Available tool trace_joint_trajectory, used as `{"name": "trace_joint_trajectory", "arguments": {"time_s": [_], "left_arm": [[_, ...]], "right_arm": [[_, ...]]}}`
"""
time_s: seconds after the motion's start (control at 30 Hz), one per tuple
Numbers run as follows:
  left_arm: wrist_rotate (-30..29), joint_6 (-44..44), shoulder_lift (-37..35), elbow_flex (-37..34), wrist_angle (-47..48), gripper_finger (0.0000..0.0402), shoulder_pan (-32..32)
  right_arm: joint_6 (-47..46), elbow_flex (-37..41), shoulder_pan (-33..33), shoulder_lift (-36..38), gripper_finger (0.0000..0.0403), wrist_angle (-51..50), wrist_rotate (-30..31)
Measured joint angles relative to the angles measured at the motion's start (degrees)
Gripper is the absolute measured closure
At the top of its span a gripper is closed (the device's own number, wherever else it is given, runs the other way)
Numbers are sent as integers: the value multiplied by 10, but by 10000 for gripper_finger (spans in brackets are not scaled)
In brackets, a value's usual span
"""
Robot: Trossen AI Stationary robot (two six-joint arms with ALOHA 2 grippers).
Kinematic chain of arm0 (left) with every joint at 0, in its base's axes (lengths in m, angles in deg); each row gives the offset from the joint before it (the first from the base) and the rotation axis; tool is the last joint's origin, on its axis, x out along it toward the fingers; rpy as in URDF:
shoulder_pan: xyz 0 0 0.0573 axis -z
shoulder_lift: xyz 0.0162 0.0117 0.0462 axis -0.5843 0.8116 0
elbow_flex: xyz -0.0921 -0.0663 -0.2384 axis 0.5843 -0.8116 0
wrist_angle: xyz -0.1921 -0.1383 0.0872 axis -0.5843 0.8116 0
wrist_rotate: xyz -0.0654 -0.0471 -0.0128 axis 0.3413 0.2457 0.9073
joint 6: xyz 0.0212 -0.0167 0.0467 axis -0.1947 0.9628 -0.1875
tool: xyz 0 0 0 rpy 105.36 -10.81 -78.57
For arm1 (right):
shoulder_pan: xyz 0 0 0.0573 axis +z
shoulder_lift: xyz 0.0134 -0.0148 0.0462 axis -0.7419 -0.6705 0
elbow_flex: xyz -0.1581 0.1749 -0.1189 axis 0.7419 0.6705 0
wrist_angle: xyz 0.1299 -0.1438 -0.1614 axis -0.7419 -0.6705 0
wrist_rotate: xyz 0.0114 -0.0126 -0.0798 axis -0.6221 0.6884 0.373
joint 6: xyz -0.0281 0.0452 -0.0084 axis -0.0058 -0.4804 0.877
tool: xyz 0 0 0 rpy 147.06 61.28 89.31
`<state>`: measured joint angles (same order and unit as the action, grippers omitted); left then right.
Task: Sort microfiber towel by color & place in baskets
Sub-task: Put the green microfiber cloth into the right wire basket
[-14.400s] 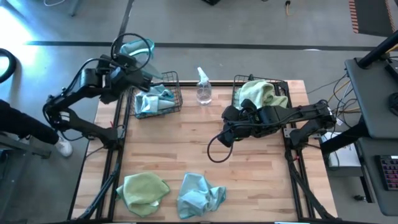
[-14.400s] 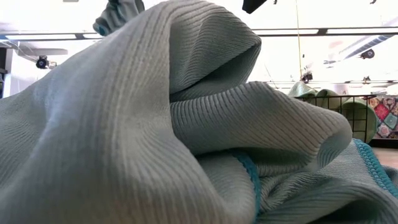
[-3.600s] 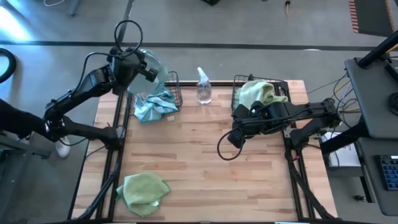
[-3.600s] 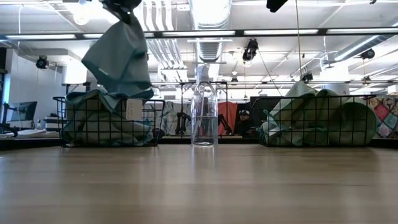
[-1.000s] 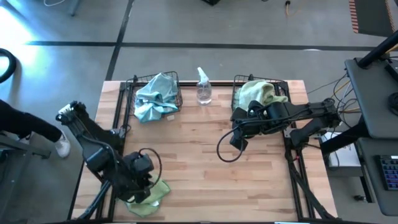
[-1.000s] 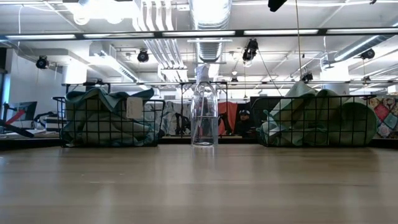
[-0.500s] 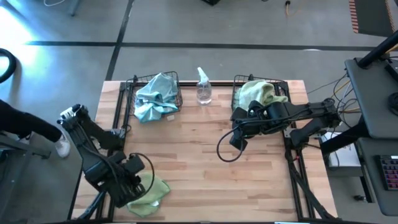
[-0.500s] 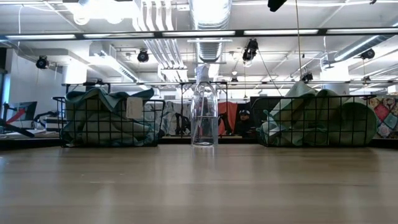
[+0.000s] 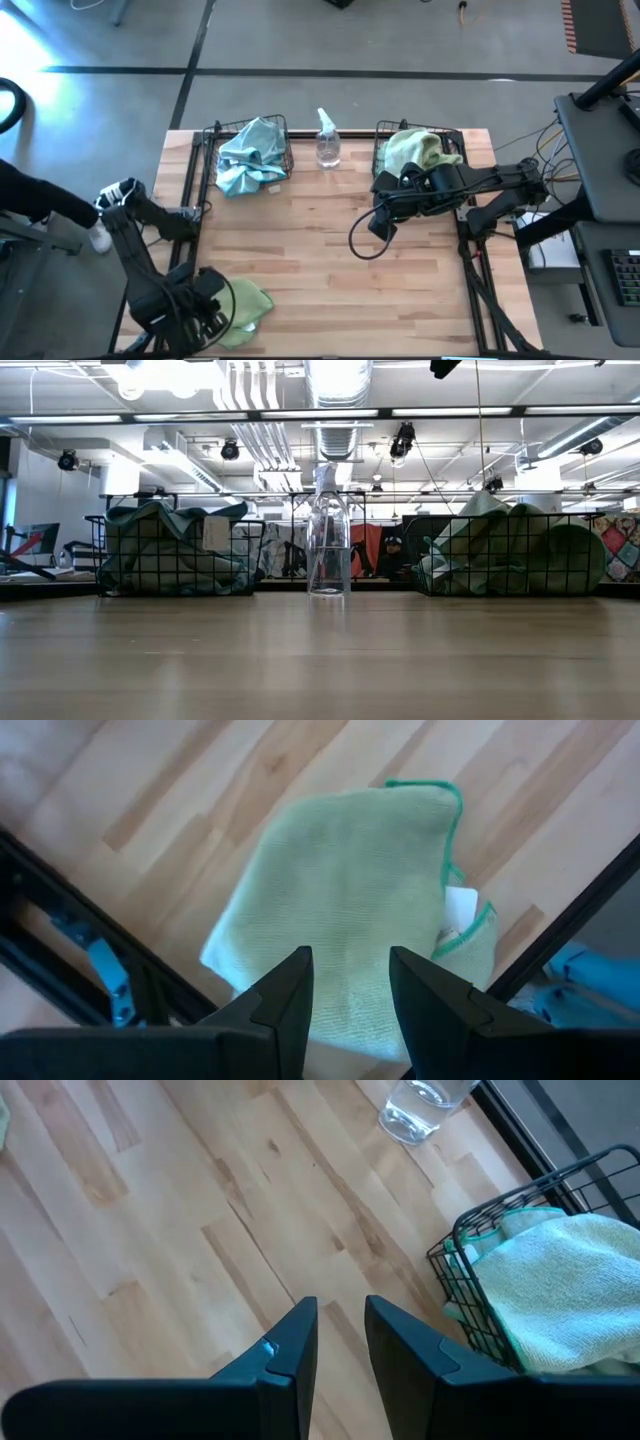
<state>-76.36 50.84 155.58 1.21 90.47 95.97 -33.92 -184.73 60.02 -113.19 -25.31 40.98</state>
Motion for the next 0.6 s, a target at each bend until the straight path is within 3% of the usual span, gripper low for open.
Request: {"name": "trace_joint_trajectory", "arguments": {"time_s": [0.37, 0.6], "left_arm": [[100, 0, 81, 0, -50, 283, 2], [106, 10, 113, 0, -109, 283, 2]], "right_arm": [[1, 0, 0, 0, 321, 0, 1], [2, 0, 0, 0, 321, 0, 1]]}}
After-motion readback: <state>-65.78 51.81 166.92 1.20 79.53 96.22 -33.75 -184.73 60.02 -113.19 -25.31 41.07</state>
